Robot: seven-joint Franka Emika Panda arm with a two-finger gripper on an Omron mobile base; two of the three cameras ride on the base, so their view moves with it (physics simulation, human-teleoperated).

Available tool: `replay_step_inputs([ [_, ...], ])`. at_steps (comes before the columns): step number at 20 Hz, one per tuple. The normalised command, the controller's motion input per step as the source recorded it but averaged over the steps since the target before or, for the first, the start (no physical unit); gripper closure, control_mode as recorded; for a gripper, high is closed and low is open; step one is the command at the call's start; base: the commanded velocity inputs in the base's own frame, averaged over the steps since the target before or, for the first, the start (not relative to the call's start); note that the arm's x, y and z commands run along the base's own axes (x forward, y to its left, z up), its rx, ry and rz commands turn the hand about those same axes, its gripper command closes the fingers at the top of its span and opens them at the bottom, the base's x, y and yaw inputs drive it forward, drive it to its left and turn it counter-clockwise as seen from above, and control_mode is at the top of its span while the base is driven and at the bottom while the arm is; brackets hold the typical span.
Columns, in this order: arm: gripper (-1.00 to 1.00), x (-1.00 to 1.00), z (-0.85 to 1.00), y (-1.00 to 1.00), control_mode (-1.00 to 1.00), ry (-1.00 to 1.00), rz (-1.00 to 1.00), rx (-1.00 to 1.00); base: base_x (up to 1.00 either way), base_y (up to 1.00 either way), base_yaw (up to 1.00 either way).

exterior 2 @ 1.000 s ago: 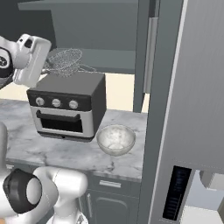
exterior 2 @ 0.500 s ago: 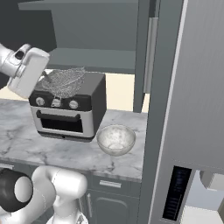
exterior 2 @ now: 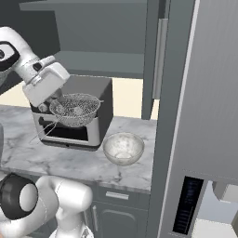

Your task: Open the cabinet and setup a tea strainer by placing it in the bowl upright.

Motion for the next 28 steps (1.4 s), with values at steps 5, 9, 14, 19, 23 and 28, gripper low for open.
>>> replay_step_inputs([
  [5,1.0,0.0,-0.47,-0.18,-1.0,-0.1,0.03,0.14,0.0,0.0,0.0],
  [9,1.0,-0.01,-0.41,-0.31,-1.0,-0.04,0.16,0.04,0.0,0.0,0.0],
  [14,1.0,-0.01,-0.44,-0.57,-1.0,0.0,0.01,0.0,0.0,0.0,0.0],
  [19,1.0,0.02,-0.36,-0.16,-1.0,0.0,0.0,0.0,0.0,0.0,0.0],
  [23,1.0,0.28,-0.29,-0.01,-1.0,-0.06,0.0,0.0,0.0,0.0,0.0],
  [28,1.0,0.44,-0.36,-0.03,-1.0,-0.11,0.03,0.0,0.0,0.0,0.0],
])
